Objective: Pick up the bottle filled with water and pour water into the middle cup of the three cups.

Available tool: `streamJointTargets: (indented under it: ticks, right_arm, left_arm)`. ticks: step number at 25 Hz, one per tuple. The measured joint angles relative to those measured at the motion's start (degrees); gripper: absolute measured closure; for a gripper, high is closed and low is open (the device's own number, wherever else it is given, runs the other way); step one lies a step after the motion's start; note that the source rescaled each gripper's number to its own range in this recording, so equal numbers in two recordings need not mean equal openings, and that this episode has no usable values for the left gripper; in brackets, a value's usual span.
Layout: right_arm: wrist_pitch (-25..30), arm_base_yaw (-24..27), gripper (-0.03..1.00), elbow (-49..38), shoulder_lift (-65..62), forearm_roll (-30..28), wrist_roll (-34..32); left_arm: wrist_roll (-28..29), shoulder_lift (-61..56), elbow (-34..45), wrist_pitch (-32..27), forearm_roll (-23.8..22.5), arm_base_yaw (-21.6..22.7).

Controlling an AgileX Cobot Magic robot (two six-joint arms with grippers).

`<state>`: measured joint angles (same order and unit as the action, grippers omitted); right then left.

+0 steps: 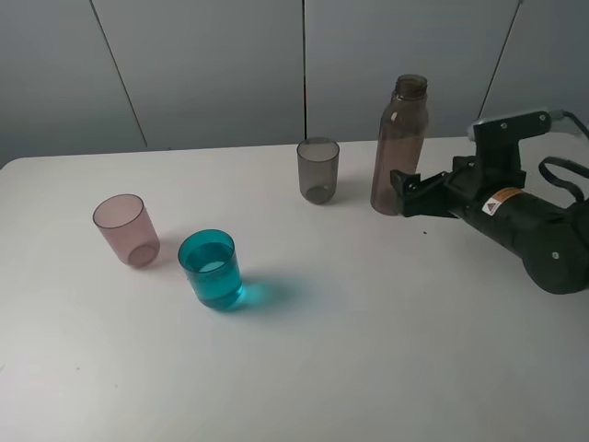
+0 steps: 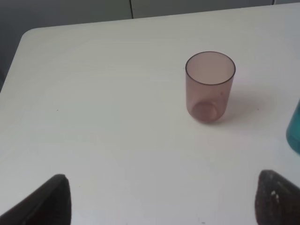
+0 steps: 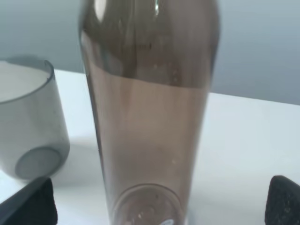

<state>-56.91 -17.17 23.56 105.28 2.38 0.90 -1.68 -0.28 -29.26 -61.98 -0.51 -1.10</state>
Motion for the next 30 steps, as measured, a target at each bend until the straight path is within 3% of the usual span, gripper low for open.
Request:
streamJointTargets:
  ticks: [6,12,21,25,30]
  right_arm:
    - [28.39,0.0,0.08,1.14,-23.61,0.14,0.22]
    - [62.84,0.0,0.08,10.97,-47.71,-0.24,0.2]
    - [104.96,0.0,0.08,14.83,-73.86,-0.34,0.34]
    - [117.41,0.0,0.08,14.83,-82.61,-0.34,0.34]
    - [121.05,0.0,0.08,9.74,-93.25,-0.44,-0.17]
  left_arm:
    - [0.0,0.0,0.0,0.0,0.0,0.0]
    - [0.0,0.0,0.0,0.0,0.0,0.0]
    - [0.0,0.0,0.0,0.0,0.0,0.0]
    - [0.0,0.0,0.0,0.0,0.0,0.0]
    - [-0.11,0.0,0.0,0.0,0.0,0.0]
